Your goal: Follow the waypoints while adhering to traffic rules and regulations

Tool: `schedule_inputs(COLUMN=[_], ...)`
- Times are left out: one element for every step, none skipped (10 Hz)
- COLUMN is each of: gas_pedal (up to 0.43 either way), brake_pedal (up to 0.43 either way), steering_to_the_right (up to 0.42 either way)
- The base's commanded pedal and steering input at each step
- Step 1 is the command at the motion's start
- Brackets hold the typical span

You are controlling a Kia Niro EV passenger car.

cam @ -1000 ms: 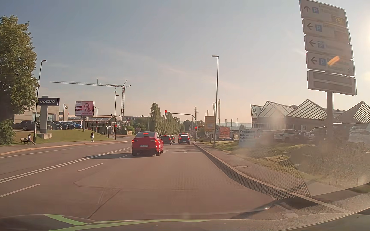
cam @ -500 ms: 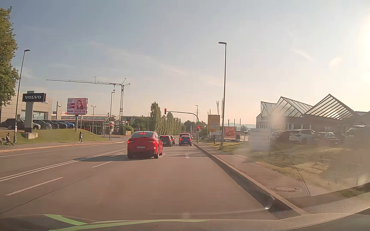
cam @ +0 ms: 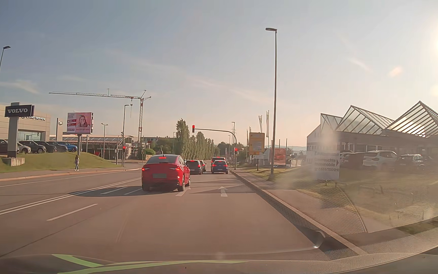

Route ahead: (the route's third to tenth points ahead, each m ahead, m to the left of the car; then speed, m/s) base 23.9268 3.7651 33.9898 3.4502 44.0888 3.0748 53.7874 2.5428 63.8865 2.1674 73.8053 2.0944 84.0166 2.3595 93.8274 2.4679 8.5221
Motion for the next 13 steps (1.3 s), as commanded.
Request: schedule_inputs(gas_pedal=[0.000, 0.000, 0.000, 0.000, 0.000, 0.000, 0.000, 0.000, 0.000, 0.000, 0.000, 0.000, 0.000], brake_pedal=[0.232, 0.238, 0.238, 0.238, 0.238, 0.238, 0.238, 0.244, 0.238, 0.244, 0.244, 0.244, 0.244], steering_to_the_right=[0.009, 0.009, 0.010, 0.010, 0.010, 0.010, 0.010, 0.010, 0.010, 0.010, 0.008, 0.005, 0.005])
